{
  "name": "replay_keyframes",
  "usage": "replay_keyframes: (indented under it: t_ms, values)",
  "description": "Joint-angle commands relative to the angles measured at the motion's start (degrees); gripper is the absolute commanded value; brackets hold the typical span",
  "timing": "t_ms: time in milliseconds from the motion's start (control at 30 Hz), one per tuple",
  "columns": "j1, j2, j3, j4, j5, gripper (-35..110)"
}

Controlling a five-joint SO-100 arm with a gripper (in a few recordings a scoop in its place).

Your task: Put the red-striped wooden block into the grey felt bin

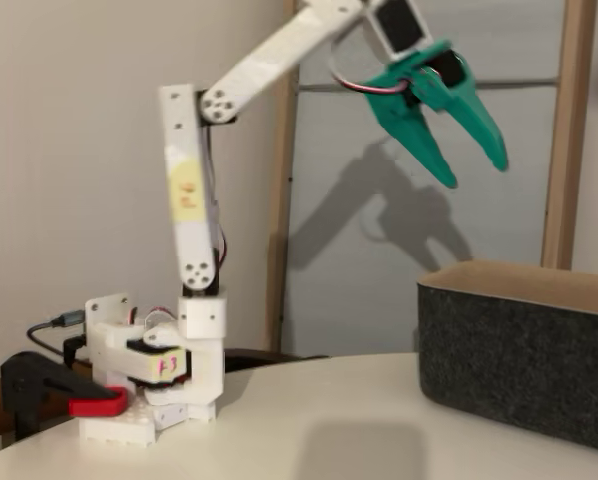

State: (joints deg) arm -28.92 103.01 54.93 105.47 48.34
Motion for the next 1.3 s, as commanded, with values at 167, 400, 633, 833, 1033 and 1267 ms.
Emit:
replay_keyframes:
  t_ms: [167,400,633,833,1033,1267]
  values:
    - [37.35,13.89,5.54,3.60,24.79,13]
    - [65.48,13.71,7.73,3.52,36.83,12]
    - [74.79,13.54,23.12,3.25,34.89,12]
    - [76.38,13.71,43.33,-2.02,32.87,4]
    - [77.61,13.97,59.85,-16.35,33.57,1]
    - [78.75,17.75,74.18,-36.04,32.87,0]
